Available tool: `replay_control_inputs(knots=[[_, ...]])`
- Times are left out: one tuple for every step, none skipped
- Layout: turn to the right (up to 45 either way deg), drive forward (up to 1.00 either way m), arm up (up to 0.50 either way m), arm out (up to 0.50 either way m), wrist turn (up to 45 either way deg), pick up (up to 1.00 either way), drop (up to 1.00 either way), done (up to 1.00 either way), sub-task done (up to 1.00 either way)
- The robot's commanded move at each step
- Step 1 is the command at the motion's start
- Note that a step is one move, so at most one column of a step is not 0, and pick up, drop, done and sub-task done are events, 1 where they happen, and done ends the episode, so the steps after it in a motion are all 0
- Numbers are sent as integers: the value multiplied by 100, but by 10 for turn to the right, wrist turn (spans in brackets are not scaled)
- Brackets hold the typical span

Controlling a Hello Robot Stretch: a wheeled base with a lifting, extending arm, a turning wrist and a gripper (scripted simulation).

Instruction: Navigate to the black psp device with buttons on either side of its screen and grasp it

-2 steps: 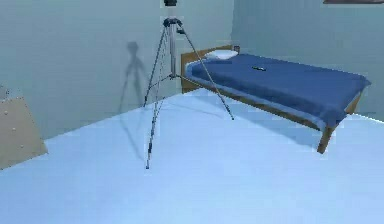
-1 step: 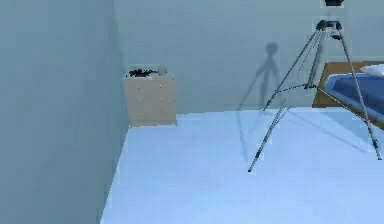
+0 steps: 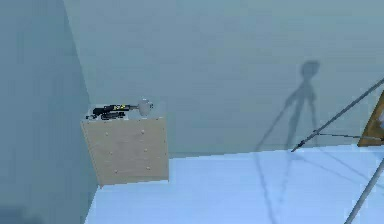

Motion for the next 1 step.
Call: replay_control_inputs(knots=[[-30, 0, 0, 0, 0, 0, 0, 0, 0]])
